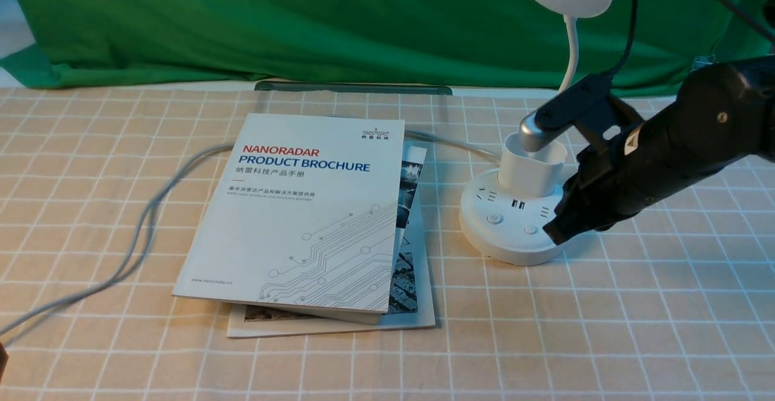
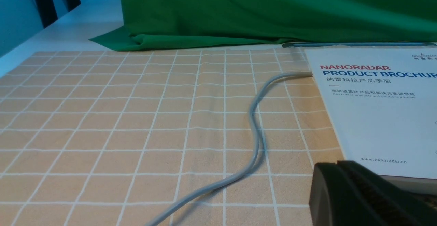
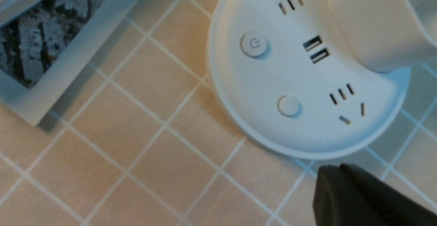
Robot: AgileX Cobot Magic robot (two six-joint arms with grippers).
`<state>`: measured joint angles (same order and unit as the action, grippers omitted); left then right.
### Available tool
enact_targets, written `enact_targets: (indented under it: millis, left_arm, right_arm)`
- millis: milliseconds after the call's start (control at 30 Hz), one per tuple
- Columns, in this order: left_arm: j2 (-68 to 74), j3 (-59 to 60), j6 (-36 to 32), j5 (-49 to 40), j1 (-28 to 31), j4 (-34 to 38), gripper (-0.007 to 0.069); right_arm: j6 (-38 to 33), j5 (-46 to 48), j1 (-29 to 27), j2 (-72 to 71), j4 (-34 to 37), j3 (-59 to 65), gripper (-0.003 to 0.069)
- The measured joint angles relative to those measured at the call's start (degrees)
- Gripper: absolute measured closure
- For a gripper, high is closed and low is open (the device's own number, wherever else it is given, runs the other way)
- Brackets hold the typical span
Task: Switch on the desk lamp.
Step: Use the right arm to press the button switch on the lamp holder
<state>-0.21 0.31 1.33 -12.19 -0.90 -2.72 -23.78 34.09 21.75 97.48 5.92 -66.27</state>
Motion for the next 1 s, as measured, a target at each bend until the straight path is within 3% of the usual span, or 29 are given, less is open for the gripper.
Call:
enact_targets:
  millis: [333, 1000]
  left_arm:
    - [0.0, 0.0, 0.0, 0.0, 0.0, 0.0, 0.0603]
    - [0.0, 0.0, 0.0, 0.0, 0.0, 0.0, 0.0603]
  right_arm:
    - [0.2, -7.5, 0.0, 4.1, 0.4, 0.0, 0.0619]
    - [0.3, -11.7, 0.6, 8.1, 1.7, 0.0, 0.0589]
